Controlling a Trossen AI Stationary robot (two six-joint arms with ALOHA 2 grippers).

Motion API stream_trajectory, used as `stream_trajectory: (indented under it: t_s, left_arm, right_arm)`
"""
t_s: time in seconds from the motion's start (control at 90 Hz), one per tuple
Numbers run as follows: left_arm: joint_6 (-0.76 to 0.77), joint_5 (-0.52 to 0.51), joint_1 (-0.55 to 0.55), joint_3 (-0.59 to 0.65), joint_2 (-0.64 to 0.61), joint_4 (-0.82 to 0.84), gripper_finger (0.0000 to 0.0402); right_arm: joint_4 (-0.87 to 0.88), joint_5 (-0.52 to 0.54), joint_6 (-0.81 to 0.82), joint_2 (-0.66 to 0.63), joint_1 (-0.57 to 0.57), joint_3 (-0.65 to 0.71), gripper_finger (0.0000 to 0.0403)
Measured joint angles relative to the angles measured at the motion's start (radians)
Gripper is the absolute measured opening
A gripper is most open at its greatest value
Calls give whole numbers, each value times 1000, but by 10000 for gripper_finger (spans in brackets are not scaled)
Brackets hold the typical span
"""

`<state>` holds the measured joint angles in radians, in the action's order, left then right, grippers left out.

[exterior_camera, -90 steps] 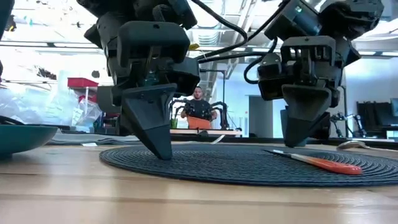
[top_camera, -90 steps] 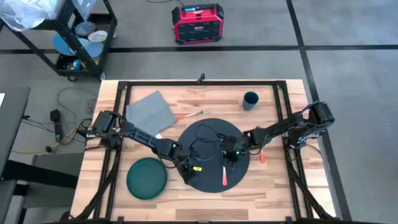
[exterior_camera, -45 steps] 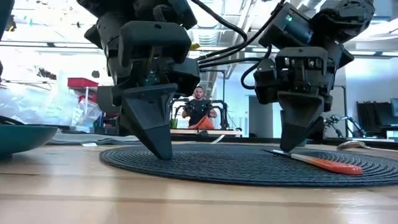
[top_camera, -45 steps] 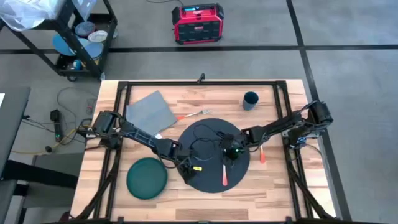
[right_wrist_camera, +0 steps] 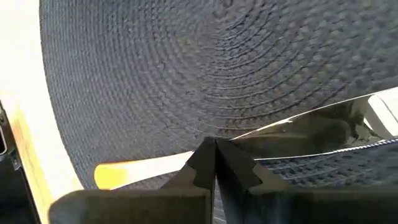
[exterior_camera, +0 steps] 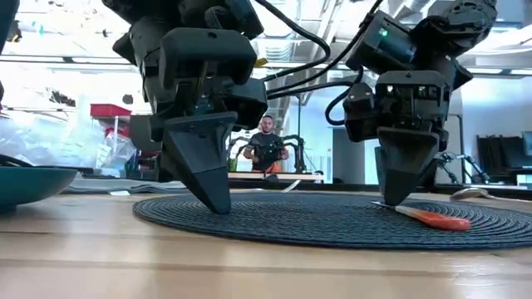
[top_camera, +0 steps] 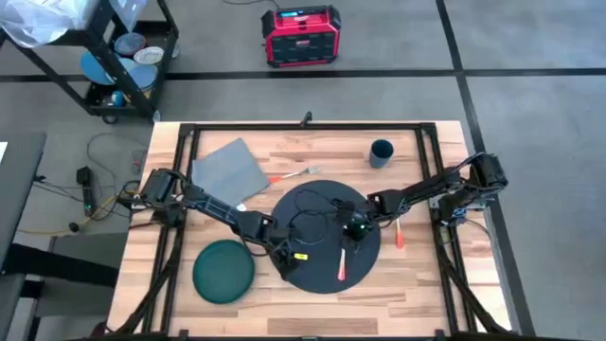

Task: Set table place
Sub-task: Adjust the orange table knife on the blue tablemat, then put the orange spoon on the blue tablemat

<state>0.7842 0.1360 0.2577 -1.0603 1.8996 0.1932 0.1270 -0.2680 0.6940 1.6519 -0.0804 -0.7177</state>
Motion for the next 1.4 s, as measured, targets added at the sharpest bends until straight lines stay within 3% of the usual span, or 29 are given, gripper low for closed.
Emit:
stream_trajectory:
  t_s: [0.633,1.1,1.4]
  left_arm:
    - [-5,-1,1,0,0,1,0]
    - [-20,0,1,0,0,2,0]
    - [-21,4,1,0,0,-2,0]
  right_arm:
    - [201,38,-115,-73,64,2,0]
    - [142,60,-79,-80,71,5,0]
    - [230,193,-63,-305,77,6,15]
